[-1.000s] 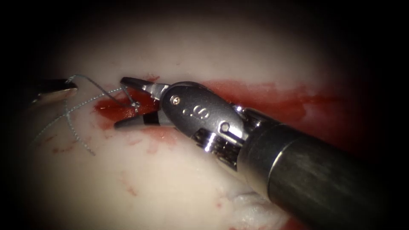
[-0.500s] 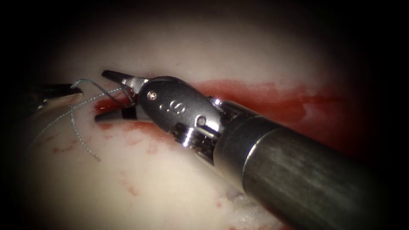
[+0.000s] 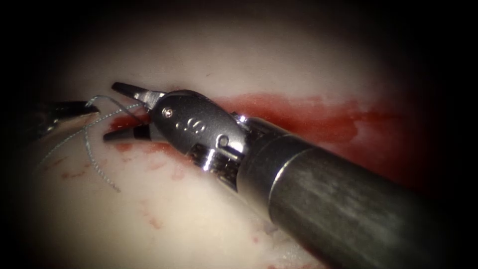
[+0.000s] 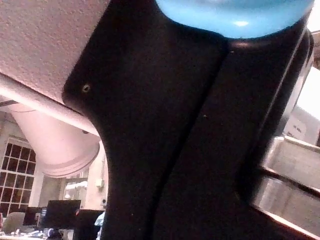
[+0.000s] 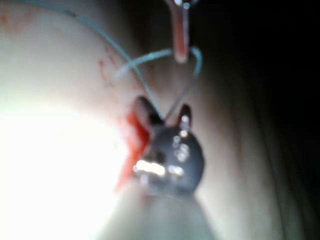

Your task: Wound Closure

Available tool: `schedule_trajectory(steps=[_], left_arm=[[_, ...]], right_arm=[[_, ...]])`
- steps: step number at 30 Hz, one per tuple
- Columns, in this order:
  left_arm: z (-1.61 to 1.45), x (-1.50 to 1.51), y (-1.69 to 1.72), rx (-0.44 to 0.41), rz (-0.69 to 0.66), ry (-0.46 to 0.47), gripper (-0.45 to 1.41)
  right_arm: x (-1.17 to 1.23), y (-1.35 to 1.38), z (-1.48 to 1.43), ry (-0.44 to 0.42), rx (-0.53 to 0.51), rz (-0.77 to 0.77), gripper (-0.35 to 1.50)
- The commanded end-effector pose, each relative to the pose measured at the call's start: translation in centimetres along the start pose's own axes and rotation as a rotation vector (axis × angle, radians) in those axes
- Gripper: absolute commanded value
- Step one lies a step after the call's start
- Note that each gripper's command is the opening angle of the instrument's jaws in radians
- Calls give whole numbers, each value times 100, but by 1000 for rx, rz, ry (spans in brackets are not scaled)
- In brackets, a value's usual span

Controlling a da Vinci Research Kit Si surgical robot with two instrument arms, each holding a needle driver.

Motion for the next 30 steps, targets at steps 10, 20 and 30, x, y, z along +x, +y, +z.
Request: schedule_trajectory(steps=[10, 20, 30], left_arm=[[1, -13, -2, 2, -1, -8, -45], [1, -12, -4, 2, -3, -9, -45], [2, -11, -6, 2, -3, -10, -45]], right_arm=[[12, 5, 14, 12, -2, -34, 145], [11, 5, 15, 17, 4, -212, -35], [13, 13, 11, 6, 140, -41, -35]])
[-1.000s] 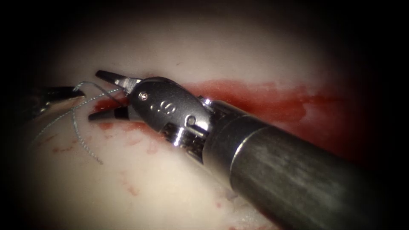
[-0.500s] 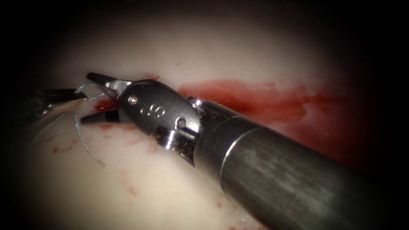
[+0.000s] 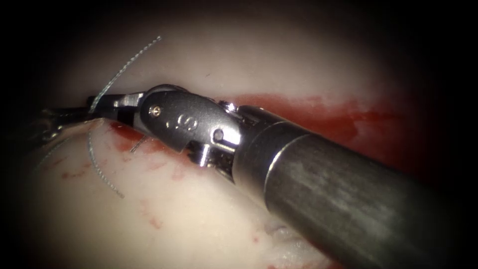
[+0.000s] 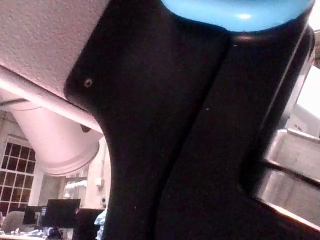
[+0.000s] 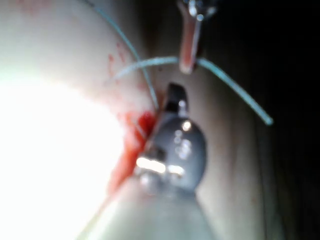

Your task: Wound Closure

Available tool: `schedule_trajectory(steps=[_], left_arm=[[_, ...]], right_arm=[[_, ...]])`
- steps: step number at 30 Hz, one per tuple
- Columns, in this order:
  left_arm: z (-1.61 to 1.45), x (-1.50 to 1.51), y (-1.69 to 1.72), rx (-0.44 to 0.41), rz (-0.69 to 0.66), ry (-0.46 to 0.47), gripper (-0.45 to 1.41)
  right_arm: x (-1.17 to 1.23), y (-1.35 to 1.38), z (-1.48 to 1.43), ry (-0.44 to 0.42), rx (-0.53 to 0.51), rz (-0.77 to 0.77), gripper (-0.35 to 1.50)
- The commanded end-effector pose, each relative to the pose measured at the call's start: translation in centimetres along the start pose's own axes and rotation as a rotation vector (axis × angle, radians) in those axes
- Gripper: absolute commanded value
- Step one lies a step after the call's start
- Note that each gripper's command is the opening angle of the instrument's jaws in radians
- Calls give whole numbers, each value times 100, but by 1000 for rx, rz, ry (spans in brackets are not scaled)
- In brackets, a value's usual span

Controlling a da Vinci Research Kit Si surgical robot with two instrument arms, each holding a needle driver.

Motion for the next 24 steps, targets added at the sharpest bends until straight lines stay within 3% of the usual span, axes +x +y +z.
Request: schedule_trajectory(steps=[1, 5, 6, 7, 8, 9, 10, 12, 13, 14, 15, 18, 20, 24], left_arm=[[0, -14, 0, -1, 0, -8, -45], [-1, -12, -1, 6, 1, -8, -45], [-2, -11, -2, 16, 3, -7, -45], [-3, -5, -4, 78, 11, 14, -45], [-3, -5, -4, 78, 11, 14, -45], [-2, 6, -9, 140, 25, 84, -45], [-2, 6, -9, 140, 25, 84, -45], [6, 33, -21, 214, 60, 252, -45], [6, 33, -21, 214, 60, 252, -45], [10, 45, -27, 249, 75, 311, -45], [14, 63, -36, 315, 99, 388, -45], [16, 85, -55, 371, 171, 485, -45], [14, 87, -64, 400, 220, 514, -45], [15, 87, -68, 410, 265, 518, -45]], right_arm=[[5, 8, 7, -12, 5, 10, -35], [9, 12, 3, -9, -34, 22, -35], [13, 16, -2, -2, -82, 30, -35], [21, 25, -13, 7, -165, 51, -35], [21, 25, -13, 7, -165, 51, -35], [29, 39, -30, 6, -195, 79, -35], [29, 39, -30, 6, -195, 79, -35], [33, 59, -57, -12, -264, 113, -35], [33, 59, -57, -12, -264, 113, -35], [32, 64, -64, -20, -287, 120, -35], [26, 76, -79, -42, -350, 135, -35], [9, 95, -109, -47, -386, 143, -35], [-1, 106, -127, -48, -409, 147, -35], [-5, 111, -136, -48, -419, 153, -35]])
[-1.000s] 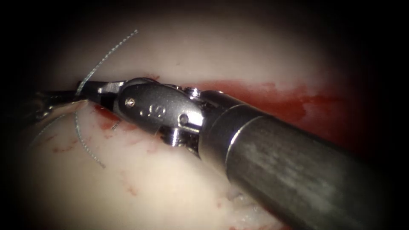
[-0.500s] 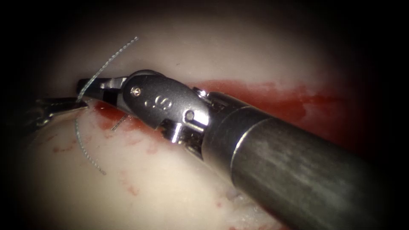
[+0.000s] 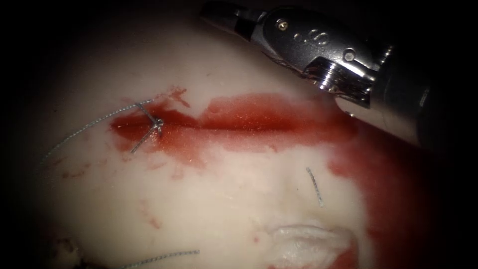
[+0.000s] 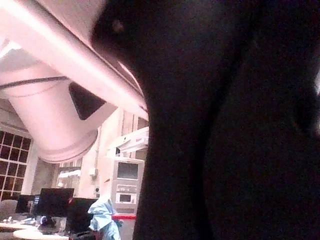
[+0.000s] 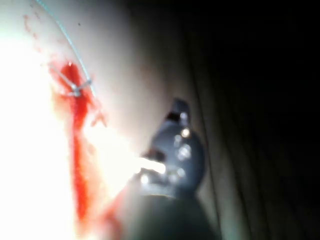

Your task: Wound Closure

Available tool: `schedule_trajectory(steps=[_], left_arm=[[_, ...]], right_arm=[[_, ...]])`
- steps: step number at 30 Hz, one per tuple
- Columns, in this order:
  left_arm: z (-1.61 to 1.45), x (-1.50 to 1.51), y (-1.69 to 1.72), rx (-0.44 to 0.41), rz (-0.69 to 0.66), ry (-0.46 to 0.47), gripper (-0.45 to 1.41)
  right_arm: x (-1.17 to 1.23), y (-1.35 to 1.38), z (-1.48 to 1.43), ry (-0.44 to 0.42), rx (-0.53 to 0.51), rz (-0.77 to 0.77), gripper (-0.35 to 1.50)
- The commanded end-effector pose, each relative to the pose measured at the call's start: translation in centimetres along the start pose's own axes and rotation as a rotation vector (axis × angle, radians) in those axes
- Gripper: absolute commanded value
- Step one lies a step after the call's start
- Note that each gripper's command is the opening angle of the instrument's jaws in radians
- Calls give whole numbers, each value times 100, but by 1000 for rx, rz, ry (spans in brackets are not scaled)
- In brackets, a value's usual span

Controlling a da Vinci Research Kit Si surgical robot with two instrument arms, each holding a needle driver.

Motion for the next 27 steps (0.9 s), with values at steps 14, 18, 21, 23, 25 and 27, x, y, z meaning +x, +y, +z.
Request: schedule_trajectory(steps=[14, 18, 21, 23, 25, 27], left_arm=[[-96, -42, 49, -320, 22, -337, 126], [-104, -32, 67, -397, -49, -345, 123], [-90, -12, 88, -465, -106, -287, 118], [-80, -1, 94, -444, -120, -219, 109], [-71, 6, 98, -425, -147, -170, 108], [-59, 11, 98, -376, -147, -142, 118]], right_arm=[[2, -31, 21, 0, -31, 82, -1], [2, -33, 21, 0, -31, 93, 2], [3, -35, 22, 1, -29, 92, 4], [3, -35, 22, 2, -26, 98, 4], [3, -36, 22, 2, -26, 103, 5], [2, -37, 22, 2, -26, 108, 10]])
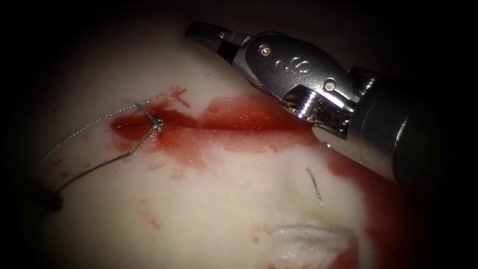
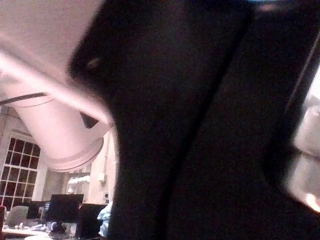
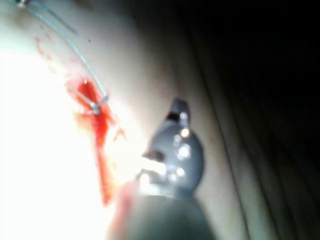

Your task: Wound Closure

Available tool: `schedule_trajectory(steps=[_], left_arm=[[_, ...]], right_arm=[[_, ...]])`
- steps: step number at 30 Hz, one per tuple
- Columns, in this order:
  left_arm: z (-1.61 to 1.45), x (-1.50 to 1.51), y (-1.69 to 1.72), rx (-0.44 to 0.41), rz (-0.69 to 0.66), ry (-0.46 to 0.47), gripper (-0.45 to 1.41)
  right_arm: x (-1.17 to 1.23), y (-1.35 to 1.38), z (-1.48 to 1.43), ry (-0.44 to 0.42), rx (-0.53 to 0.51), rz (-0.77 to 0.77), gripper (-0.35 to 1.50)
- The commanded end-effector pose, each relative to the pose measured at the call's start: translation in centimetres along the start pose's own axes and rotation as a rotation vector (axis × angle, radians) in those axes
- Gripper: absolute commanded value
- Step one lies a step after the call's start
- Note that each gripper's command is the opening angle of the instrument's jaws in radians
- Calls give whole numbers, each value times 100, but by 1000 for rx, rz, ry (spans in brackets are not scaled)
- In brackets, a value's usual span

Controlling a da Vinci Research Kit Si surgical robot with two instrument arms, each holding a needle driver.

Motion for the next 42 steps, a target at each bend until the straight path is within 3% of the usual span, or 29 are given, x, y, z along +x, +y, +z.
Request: schedule_trajectory(steps=[1, 3, 4, 5, 6, 7, 9, 10, 11, 14, 15, 18, 22, 23, 27, 33, 35, 38, 39, 40, 41, 42], left_arm=[[-4, -13, 2, 5, 1, -9, 118], [-6, -20, -4, 28, -10, -13, 125], [-11, -29, -10, 37, -24, -49, 128], [-13, -32, -12, 40, -29, -61, 126], [-14, -36, -14, 38, -35, -75, 123], [-14, -38, -17, 25, -40, -81, 123], [-7, -43, -23, -42, -13, -86, 123], [5, -44, -32, -90, 82, -83, 128], [14, -42, -39, -111, 138, -81, 131], [44, -32, -59, -142, 308, -46, 130], [44, -32, -59, -142, 308, -46, 130], [58, -33, -61, -168, 336, 0, 123], [59, -34, -58, -189, 332, 5, 126], [59, -34, -58, -189, 332, 5, 126], [43, -36, -54, -153, 325, -8, 131], [-22, -52, -33, -30, 220, -123, 126], [-34, -56, -18, -95, 212, -176, 125], [-28, -48, 2, -168, 205, -186, 125], [-24, -44, 6, -181, 202, -183, 125], [-14, -36, 14, -203, 193, -152, 125], [-8, -33, 17, -213, 181, -135, 125], [-2, -29, 19, -224, 170, -118, 126]], right_arm=[[6, 4, 11, 5, -1, -2, 10], [5, 3, 11, 7, 6, -3, 32], [7, 1, 9, 29, 67, -2, 27], [8, -2, 7, 60, 146, 15, 0], [10, -5, 5, 82, 205, 38, -11], [12, -10, 4, 99, 256, 58, -15], [17, -26, -1, 106, 342, 107, 17], [19, -44, -8, 104, 412, 146, -6], [20, -57, -13, 96, 436, 197, -35], [25, -93, -28, 30, 396, 304, -35], [25, -93, -28, 30, 396, 304, -35], [30, -112, -38, -95, 441, 344, -35], [18, -116, -36, -141, 551, 342, -35], [18, -116, -36, -141, 551, 342, -35], [-19, -131, -28, -161, 551, 268, -35], [-28, -119, -25, -155, 502, 271, -35], [-28, -114, -25, -157, 497, 273, -35], [-27, -112, -25, -152, 483, 275, -35], [-26, -112, -25, -148, 475, 277, -28], [-24, -111, -25, -134, 445, 283, 2], [-21, -110, -25, -122, 419, 289, 12], [-19, -108, -25, -112, 404, 296, 10]])
